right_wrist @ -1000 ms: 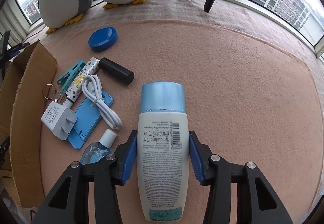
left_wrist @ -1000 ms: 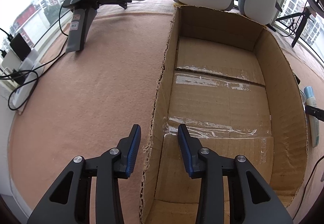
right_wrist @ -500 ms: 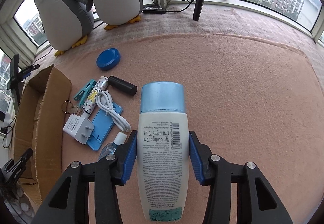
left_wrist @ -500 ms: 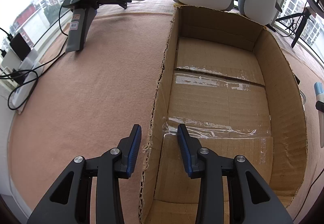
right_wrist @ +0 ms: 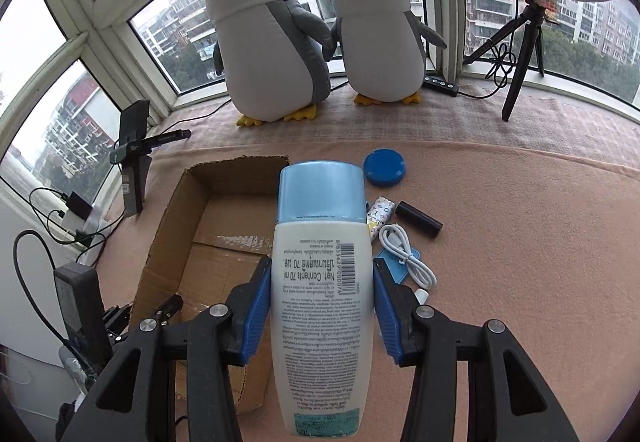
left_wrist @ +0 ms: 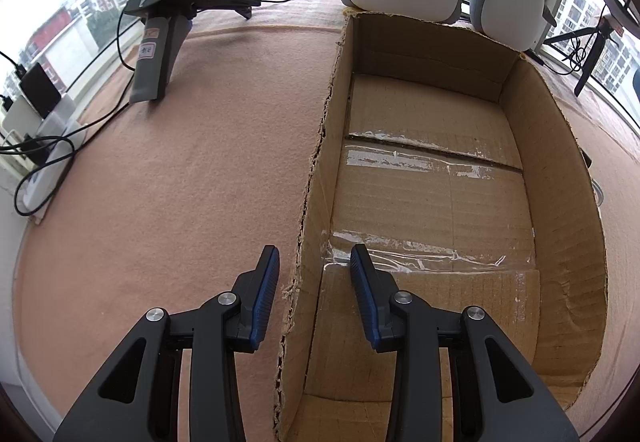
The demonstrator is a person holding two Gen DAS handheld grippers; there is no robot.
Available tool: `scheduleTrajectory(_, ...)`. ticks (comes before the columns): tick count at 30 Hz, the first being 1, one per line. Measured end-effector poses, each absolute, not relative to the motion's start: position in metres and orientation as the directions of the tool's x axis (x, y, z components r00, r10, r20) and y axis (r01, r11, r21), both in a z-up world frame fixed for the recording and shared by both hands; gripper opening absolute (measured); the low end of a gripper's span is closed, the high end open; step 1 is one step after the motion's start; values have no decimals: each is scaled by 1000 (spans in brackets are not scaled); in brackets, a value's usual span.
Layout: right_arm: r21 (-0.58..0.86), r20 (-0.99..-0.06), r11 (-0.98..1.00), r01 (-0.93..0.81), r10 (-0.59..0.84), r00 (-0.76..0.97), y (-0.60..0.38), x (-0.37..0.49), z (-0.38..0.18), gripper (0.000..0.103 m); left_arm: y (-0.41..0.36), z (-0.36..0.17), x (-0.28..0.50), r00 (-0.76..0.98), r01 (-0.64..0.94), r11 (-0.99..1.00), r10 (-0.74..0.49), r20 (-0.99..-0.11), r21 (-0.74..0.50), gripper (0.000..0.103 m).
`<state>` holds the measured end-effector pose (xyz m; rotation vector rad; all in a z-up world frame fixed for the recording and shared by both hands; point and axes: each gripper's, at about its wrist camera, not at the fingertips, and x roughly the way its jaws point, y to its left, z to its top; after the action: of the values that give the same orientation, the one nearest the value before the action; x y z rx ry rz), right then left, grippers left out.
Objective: Organize rigid objects
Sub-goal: 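Carry the lotion bottle with the right tool into the box and release, then move the right tool to the white USB cable and grasp it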
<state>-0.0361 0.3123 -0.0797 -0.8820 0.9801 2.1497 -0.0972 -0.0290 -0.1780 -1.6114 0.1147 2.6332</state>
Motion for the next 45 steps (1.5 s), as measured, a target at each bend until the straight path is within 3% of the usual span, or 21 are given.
scheduleTrajectory(18, 413, -791, -640, -649, 101, -603, 267, -147, -110, 44, -31, -179, -96, -461, -81, -996, 16, -887, 24, 36)
scheduleTrajectory(19, 409, -793, -646, -644, 97, -602, 266, -149, -111, 48, -31, -179, -95, -462, -81, -996, 16, -887, 25, 36)
scheduleTrajectory(20, 408, -793, -649, -642, 96, -602, 266, -149, -111, 58, -31, -179, -95, -462, -81, -996, 14, -887, 26, 36)
scheduleTrajectory(22, 404, -788, -645, -649, 115, -605, 267, -145, -109, 67, -31, -179, -95, -461, -81, -996, 14, -887, 26, 36)
scheduleTrajectory(45, 307, -780, -607, -733, 281, -559, 325, -51, -108, 67, -29, -179, -93, -465, -84, -995, -5, -885, 50, 35)
